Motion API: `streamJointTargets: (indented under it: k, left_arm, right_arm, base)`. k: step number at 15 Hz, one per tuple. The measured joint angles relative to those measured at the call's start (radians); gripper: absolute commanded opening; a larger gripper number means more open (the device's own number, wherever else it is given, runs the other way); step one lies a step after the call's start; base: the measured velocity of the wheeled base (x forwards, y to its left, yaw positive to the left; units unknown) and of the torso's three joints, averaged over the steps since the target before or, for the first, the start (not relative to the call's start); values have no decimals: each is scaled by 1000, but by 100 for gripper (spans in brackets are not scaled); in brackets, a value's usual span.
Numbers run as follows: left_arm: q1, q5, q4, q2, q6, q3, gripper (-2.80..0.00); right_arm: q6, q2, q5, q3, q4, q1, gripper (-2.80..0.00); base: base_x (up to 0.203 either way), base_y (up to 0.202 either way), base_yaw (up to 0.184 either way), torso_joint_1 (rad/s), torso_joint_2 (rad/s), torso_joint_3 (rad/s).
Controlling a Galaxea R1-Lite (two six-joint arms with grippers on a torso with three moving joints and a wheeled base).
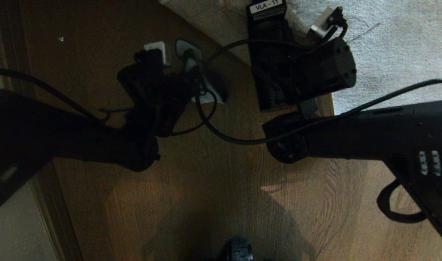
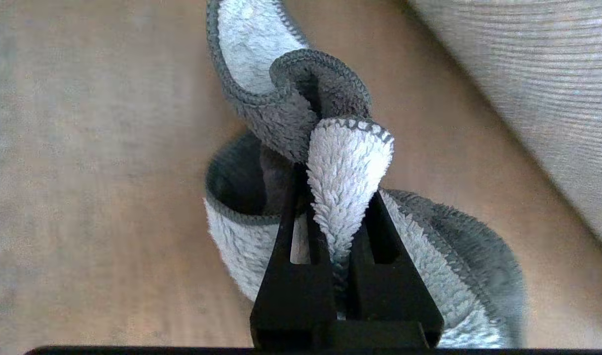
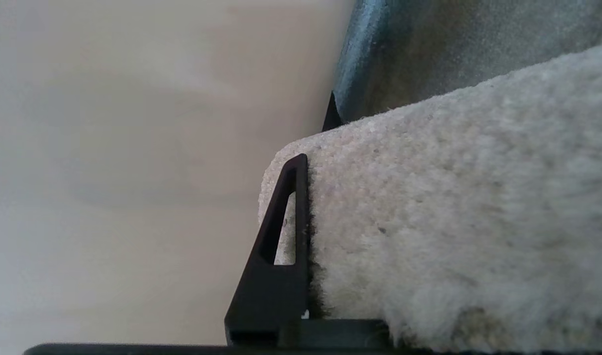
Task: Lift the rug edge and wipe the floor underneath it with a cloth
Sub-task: Wipe the floor under the carpet with a rag
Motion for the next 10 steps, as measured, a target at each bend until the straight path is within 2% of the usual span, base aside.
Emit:
streamJointTargets:
  k: [5, 10]
  left_arm:
    - [54, 2, 0, -15, 3, 4, -280]
    - [158, 2, 0, -84, 3, 79, -280]
  right_arm:
    - [-1, -2, -3, 0, 0, 5, -280]
    - [-3, -4, -3, 0, 0, 13, -280]
  base:
    - [0, 0, 0, 0, 0, 0]
    - [0, 0, 0, 0, 0, 0]
